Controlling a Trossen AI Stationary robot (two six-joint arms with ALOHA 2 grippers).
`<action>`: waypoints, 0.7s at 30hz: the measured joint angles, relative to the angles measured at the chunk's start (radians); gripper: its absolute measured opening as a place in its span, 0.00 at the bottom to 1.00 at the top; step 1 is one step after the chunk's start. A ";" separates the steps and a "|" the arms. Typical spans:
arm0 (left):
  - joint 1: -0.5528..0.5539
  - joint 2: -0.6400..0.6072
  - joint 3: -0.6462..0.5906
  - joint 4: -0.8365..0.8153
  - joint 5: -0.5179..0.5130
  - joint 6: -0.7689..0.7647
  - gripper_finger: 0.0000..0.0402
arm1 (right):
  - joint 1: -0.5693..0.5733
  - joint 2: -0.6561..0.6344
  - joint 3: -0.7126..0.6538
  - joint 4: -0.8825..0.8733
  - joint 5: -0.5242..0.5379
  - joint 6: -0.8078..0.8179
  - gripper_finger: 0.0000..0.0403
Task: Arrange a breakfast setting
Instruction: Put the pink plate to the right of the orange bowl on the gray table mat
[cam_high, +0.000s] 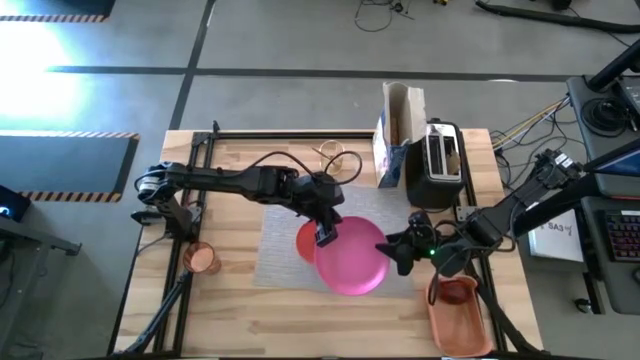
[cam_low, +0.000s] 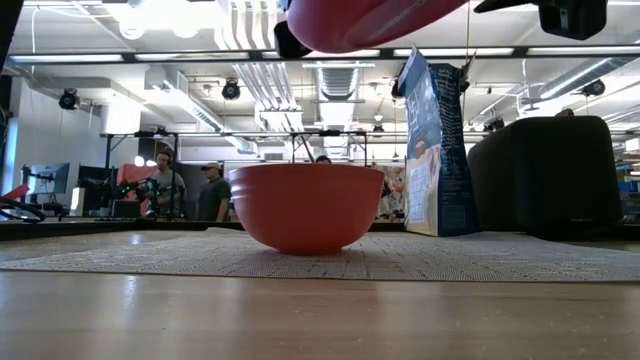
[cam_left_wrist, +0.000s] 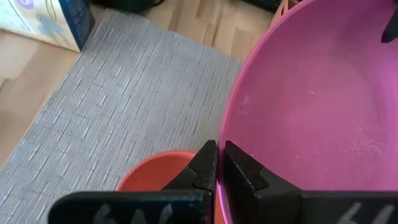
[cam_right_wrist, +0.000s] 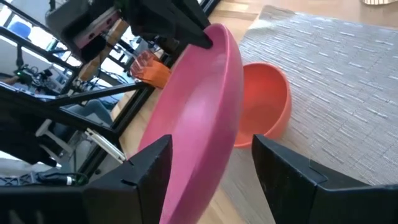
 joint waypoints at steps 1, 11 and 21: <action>0.000 0.000 0.000 0.007 0.000 0.005 0.00 | -0.002 0.000 0.000 -0.001 0.000 -0.002 0.52; 0.001 0.000 0.000 0.040 -0.001 0.021 0.00 | -0.012 0.000 0.000 -0.002 -0.004 -0.002 0.34; 0.000 -0.002 0.000 0.039 0.001 0.022 0.00 | -0.016 0.001 -0.003 -0.027 -0.005 0.023 0.16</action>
